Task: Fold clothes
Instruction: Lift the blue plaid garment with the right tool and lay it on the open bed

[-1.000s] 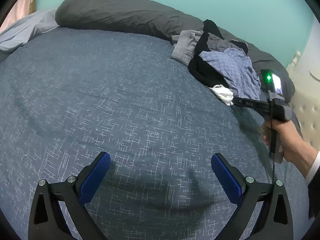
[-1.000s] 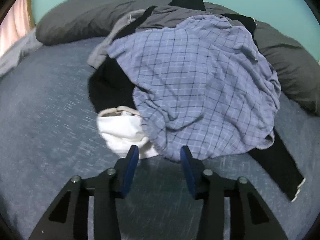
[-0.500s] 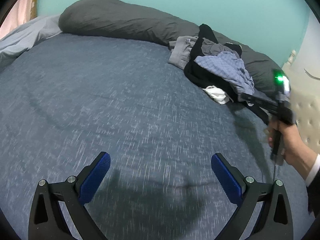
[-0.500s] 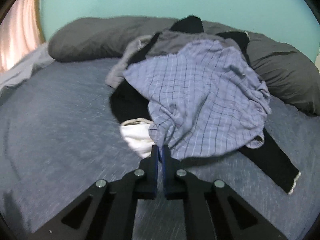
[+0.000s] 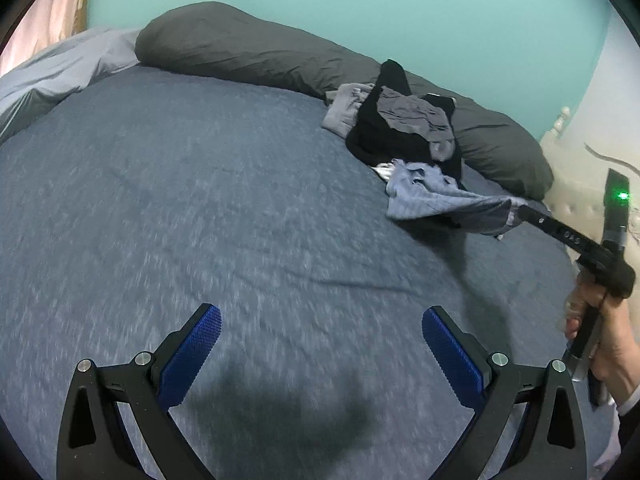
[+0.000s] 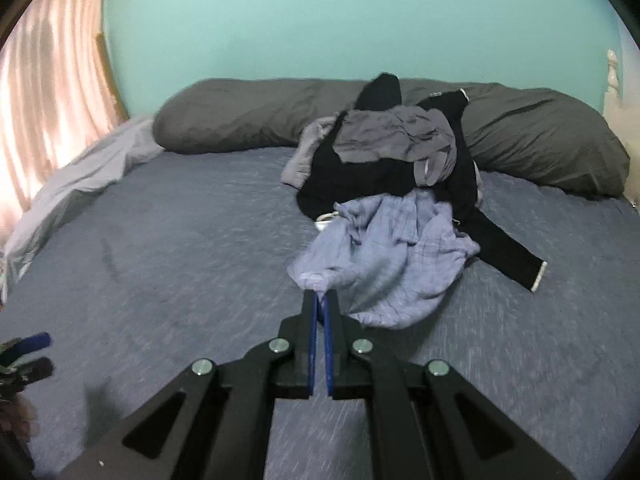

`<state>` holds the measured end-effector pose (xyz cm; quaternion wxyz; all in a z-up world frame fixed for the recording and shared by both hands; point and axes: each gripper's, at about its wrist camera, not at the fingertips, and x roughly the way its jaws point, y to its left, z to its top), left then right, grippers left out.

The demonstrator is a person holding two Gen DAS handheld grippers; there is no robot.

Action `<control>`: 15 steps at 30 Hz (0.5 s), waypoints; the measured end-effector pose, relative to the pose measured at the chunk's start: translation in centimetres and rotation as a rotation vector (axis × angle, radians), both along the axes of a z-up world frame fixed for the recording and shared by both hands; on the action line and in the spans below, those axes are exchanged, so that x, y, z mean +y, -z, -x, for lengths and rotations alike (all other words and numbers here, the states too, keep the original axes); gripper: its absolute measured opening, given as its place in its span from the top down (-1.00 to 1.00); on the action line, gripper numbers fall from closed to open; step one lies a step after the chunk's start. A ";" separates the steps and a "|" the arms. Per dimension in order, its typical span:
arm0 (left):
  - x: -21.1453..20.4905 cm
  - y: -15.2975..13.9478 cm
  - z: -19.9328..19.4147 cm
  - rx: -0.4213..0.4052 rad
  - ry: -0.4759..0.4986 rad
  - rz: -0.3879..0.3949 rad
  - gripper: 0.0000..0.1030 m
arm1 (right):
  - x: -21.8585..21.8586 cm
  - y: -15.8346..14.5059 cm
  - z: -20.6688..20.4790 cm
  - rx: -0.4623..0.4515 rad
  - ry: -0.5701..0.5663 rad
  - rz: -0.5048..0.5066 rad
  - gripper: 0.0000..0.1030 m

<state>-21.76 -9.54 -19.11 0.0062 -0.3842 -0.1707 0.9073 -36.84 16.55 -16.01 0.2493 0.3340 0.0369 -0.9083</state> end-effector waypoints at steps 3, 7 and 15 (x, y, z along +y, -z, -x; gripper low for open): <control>0.7 -0.5 -2.7 0.003 0.007 -0.016 -0.99 | 0.8 -2.5 -4.0 0.037 -0.018 0.021 0.95; 1.6 -0.4 -5.5 -0.003 0.020 -0.039 -0.99 | 0.7 -6.0 -9.0 0.081 -0.070 0.034 0.95; 3.2 -0.8 -10.5 0.005 0.036 -0.065 -0.99 | 0.3 -12.7 -18.0 0.149 -0.156 0.092 0.95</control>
